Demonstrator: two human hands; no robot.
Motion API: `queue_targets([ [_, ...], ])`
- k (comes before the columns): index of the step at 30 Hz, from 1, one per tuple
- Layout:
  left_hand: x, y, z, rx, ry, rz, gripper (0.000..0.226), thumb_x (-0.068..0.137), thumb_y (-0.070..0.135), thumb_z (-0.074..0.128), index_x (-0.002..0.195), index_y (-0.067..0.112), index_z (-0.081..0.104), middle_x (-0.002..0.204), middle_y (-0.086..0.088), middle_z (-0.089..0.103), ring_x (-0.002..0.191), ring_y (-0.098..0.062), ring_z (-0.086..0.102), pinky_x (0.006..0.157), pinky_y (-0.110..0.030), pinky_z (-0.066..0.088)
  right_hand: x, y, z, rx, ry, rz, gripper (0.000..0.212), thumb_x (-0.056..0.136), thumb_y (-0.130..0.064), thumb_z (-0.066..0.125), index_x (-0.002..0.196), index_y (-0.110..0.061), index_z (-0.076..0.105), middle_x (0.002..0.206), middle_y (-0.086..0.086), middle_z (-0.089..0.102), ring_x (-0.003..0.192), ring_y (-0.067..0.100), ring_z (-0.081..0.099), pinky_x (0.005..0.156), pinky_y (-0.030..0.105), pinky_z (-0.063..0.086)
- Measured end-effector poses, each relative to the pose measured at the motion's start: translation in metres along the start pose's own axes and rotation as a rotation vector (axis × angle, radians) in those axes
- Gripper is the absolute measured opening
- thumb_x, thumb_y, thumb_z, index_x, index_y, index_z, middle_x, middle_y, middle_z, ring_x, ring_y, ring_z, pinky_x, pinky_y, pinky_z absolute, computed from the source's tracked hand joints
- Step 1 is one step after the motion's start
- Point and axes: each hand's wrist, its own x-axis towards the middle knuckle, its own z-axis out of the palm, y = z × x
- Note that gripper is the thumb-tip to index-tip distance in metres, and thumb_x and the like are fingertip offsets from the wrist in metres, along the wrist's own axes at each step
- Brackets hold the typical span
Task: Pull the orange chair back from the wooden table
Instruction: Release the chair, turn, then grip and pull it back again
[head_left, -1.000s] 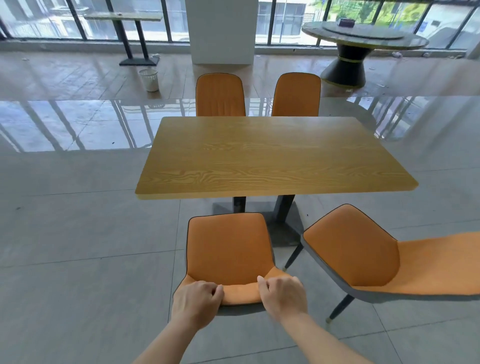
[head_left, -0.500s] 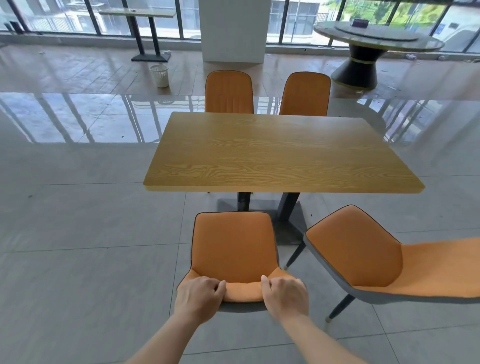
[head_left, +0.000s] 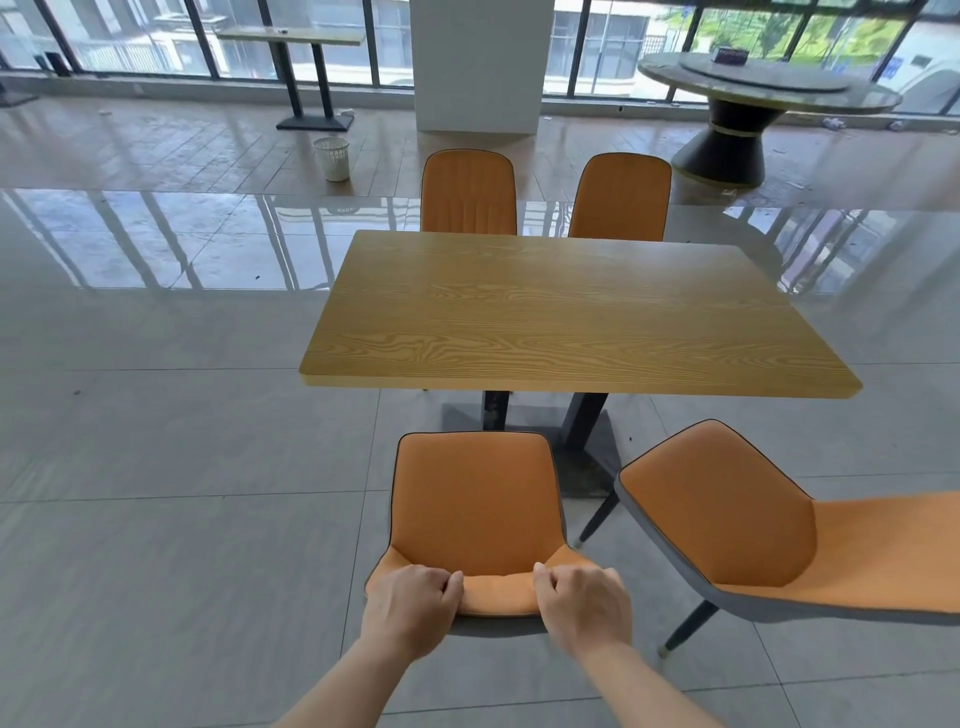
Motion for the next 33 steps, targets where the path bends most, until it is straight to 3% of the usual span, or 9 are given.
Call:
queue_targets([
  [8,-0.009,0.003,0.007,-0.007,0.018,-0.012,0.053,0.102,0.048,0.034,0.060,0.022,0.054,0.058,0.009,0.051,0.058,-0.010,0.050,0.052,-0.019,0.030,-0.006,0.005,-0.009,0.002,-0.006,-0.032,0.060,0.096,-0.053,0.031,0.068,-0.023,0.074,0.062,-0.007,0.067,0.057,0.009,0.057,0.078,0.030,0.051],
  [16,-0.010,-0.003,0.005,0.005,0.030,-0.038,0.054,0.102,0.048,0.035,0.056,0.022,0.050,0.058,0.006,0.052,0.058,-0.011,0.051,0.053,-0.019,0.031,-0.013,-0.006,-0.020,-0.007,-0.007,-0.031,0.055,0.099,-0.050,0.036,0.077,-0.020,0.078,0.073,-0.002,0.073,0.060,0.012,0.055,0.081,0.032,0.049],
  [24,-0.011,-0.007,0.010,0.005,0.035,-0.046,0.053,0.102,0.048,0.033,0.065,0.022,0.062,0.062,0.006,0.057,0.062,-0.010,0.057,0.056,-0.020,0.039,-0.017,-0.008,-0.020,0.016,-0.012,-0.012,0.054,0.099,-0.048,0.037,0.076,-0.021,0.078,0.072,-0.004,0.072,0.059,0.010,0.051,0.079,0.029,0.051],
  [28,-0.012,-0.008,0.010,-0.009,0.031,-0.040,0.049,0.102,0.045,0.034,0.061,0.022,0.051,0.062,0.005,0.054,0.062,-0.012,0.052,0.055,-0.021,0.033,-0.018,-0.008,-0.021,0.007,-0.019,-0.015,0.054,0.099,-0.046,0.035,0.078,-0.020,0.078,0.073,-0.004,0.072,0.060,0.011,0.052,0.078,0.030,0.050],
  [33,-0.013,-0.008,0.009,-0.003,0.029,-0.056,0.048,0.101,0.044,0.032,0.064,0.020,0.051,0.065,0.003,0.054,0.065,-0.013,0.053,0.068,-0.030,0.045,-0.020,-0.012,-0.027,-0.002,-0.017,-0.006,0.053,0.101,-0.046,0.036,0.082,-0.020,0.078,0.077,-0.002,0.074,0.063,0.014,0.053,0.082,0.031,0.049],
])
